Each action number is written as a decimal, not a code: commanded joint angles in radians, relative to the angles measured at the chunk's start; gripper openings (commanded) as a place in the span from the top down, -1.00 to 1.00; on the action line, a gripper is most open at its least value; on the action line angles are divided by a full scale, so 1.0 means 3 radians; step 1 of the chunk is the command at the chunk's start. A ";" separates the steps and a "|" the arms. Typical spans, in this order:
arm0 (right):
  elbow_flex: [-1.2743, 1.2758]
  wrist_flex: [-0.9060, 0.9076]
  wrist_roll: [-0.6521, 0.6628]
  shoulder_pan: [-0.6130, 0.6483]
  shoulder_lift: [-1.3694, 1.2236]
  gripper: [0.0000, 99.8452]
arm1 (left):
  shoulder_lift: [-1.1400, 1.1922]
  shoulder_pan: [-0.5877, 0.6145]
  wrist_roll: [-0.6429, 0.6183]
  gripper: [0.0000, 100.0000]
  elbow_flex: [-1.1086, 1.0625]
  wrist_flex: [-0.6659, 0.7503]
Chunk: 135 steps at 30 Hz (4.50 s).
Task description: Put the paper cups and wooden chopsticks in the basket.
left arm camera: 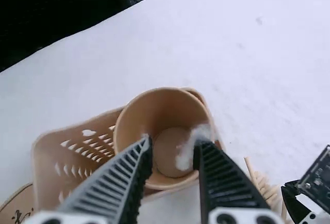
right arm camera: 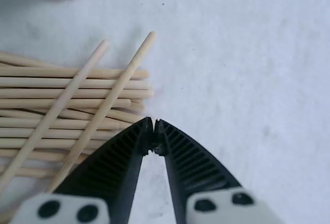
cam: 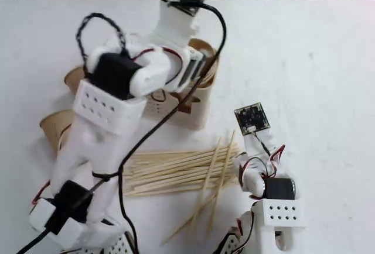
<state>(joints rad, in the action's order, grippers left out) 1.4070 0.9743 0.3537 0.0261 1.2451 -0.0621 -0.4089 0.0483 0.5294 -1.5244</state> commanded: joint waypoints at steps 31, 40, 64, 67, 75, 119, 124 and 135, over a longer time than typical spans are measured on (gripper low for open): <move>-0.0015 0.0018 0.0026 0.0013 0.0028 0.96 | -0.0064 0.2002 0.1069 0.70 0.0588 -0.0655; -0.0015 0.0018 0.0026 0.0013 0.0023 0.96 | -0.0069 0.2754 0.3089 0.48 -0.0849 -0.0701; -0.0015 0.0018 0.0026 0.0008 0.0023 0.96 | 0.0944 0.2943 0.3304 0.43 -0.1222 0.0010; -0.0015 0.0018 0.0026 0.0008 0.0023 0.96 | 0.1220 0.2949 0.3309 0.44 -0.0910 -0.0281; -0.0015 0.0018 0.0026 0.0008 0.0028 0.96 | 0.1675 0.2959 0.3289 0.54 -0.0445 -0.0875; 0.0005 0.0018 0.0026 -0.0008 0.0049 0.97 | -0.1041 0.0059 0.0650 0.96 -0.0588 0.0777; 0.0005 0.0018 0.0026 0.0008 0.0049 0.97 | -0.0647 -0.0105 0.0588 0.96 -0.0588 0.1054; 0.0015 0.0003 0.0026 0.0008 0.0049 0.97 | -0.0330 -0.0176 0.0481 0.95 -0.0588 0.1325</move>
<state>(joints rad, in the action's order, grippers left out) 1.4193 0.9743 0.3537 0.0261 1.2451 -0.1619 -0.4365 0.2048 0.3360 -1.1500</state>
